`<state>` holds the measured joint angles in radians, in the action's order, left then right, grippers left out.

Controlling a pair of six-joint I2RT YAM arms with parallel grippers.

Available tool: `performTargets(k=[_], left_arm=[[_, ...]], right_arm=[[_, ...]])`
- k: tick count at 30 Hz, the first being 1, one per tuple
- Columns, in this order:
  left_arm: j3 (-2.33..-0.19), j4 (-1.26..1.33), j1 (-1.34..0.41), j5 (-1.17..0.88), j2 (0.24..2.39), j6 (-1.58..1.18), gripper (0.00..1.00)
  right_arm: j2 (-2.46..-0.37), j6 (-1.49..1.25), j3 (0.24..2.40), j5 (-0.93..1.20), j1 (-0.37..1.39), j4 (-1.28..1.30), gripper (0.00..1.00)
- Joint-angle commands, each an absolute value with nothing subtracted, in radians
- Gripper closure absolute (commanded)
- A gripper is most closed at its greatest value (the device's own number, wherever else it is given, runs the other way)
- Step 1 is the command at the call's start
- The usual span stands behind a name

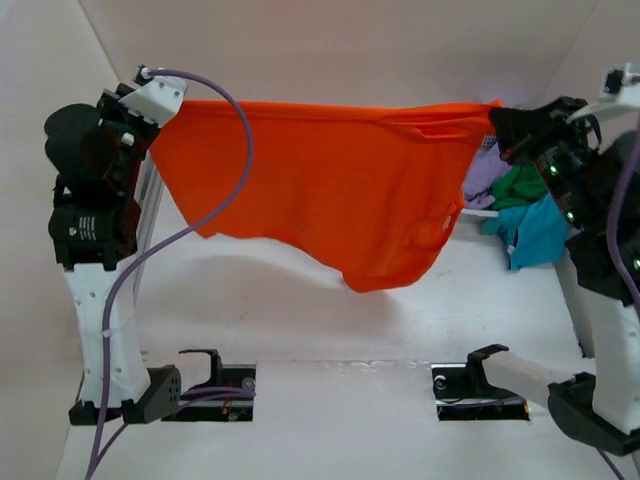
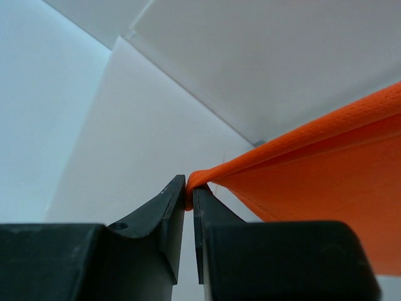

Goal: Fold and stack the t-shirts
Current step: Flatten out the tshirt

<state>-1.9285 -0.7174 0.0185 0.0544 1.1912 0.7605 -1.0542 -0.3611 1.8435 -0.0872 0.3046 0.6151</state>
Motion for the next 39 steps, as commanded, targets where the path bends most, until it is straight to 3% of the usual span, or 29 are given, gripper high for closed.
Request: performTargets(k=[1,10,18,19,20,21,22,25,26,29,33,39], left_arm=[[-1.893,-0.735,0.007,0.135,1.293,0.738,0.91],[-1.844,-0.651,0.005,0.08,1.615,0.699,0.9],[-1.995,-0.583,0.028,0.084,2.043,0.692,0.9],[-2.026,-0.566,0.03,0.086,2.095,0.687,0.89],[-2.057,-0.549,0.03,0.09,2.139,0.683,0.86],[-2.083,-0.532,0.03,0.095,2.173,0.678,0.81],[-2.114,-0.511,0.025,0.104,2.212,0.669,0.71],[-2.187,-0.469,0.024,0.143,2.273,0.65,0.39],[-2.195,-0.466,0.022,0.153,2.269,0.647,0.32],[-2.067,-0.474,0.015,0.117,2.113,0.664,0.26],[-1.598,-0.474,0.001,-0.032,1.737,0.845,0.23],[-0.978,-0.603,-0.041,-0.015,1.329,1.071,0.26]], right_arm=[[-1.217,-0.331,1.894,-0.132,0.285,0.581,1.0],[-1.771,-0.345,2.146,0.031,0.202,0.564,1.0],[-2.252,-0.377,2.457,0.049,0.191,0.555,0.97],[-2.288,-0.386,2.474,0.041,0.191,0.54,0.94],[-2.322,-0.396,2.485,0.029,0.191,0.52,0.85],[-2.345,-0.4,2.493,0.015,0.191,0.502,0.72],[-2.361,-0.402,2.493,-0.003,0.191,0.483,0.53],[-2.373,-0.403,2.494,-0.035,0.191,0.454,0.4],[-2.349,-0.408,2.484,-0.04,0.191,0.463,0.35],[-2.205,-0.402,2.357,-0.034,0.196,0.514,0.34],[-1.846,-0.416,1.834,-0.028,0.208,0.514,0.32],[-1.507,-0.501,1.216,-0.058,0.321,0.505,0.32]])
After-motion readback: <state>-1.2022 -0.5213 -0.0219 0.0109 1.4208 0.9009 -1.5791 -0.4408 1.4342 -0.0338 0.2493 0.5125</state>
